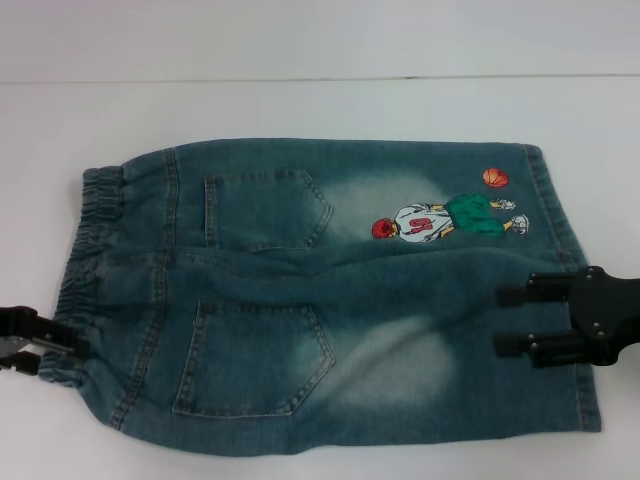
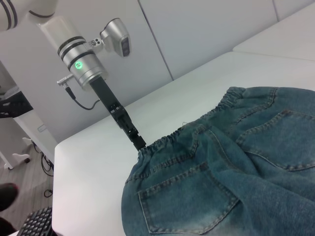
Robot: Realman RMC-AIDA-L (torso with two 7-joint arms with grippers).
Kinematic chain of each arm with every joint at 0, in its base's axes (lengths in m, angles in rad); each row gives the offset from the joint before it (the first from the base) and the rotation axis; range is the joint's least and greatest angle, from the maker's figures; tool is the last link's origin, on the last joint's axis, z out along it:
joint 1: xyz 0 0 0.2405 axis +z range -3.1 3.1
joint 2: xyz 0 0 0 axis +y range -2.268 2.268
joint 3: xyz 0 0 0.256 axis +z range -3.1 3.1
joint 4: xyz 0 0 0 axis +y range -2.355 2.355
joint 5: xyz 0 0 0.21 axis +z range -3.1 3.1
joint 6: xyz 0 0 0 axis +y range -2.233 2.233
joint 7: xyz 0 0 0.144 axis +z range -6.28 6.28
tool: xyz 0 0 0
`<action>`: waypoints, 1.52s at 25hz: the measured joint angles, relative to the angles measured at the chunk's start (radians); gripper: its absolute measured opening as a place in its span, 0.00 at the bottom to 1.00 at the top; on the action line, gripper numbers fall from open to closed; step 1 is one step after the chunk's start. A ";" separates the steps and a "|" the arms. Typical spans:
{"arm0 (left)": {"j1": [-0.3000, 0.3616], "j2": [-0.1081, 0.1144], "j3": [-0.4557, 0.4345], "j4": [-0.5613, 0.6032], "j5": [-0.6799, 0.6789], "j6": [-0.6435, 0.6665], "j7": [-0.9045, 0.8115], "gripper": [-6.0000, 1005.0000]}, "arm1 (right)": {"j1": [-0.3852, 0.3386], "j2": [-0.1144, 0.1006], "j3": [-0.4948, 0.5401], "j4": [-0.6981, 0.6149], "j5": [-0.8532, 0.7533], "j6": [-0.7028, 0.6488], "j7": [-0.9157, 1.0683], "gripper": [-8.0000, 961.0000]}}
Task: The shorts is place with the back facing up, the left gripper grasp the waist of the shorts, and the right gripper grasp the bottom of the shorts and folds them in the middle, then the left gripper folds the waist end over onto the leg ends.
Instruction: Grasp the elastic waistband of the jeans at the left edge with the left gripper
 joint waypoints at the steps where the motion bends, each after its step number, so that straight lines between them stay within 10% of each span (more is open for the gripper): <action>1: 0.000 0.000 0.000 0.000 0.000 -0.001 0.000 0.79 | 0.000 0.000 0.000 0.000 0.000 0.000 0.000 0.83; 38: -0.011 -0.003 0.000 -0.026 0.015 -0.025 -0.003 0.79 | 0.000 0.006 0.000 0.000 0.000 0.015 -0.001 0.83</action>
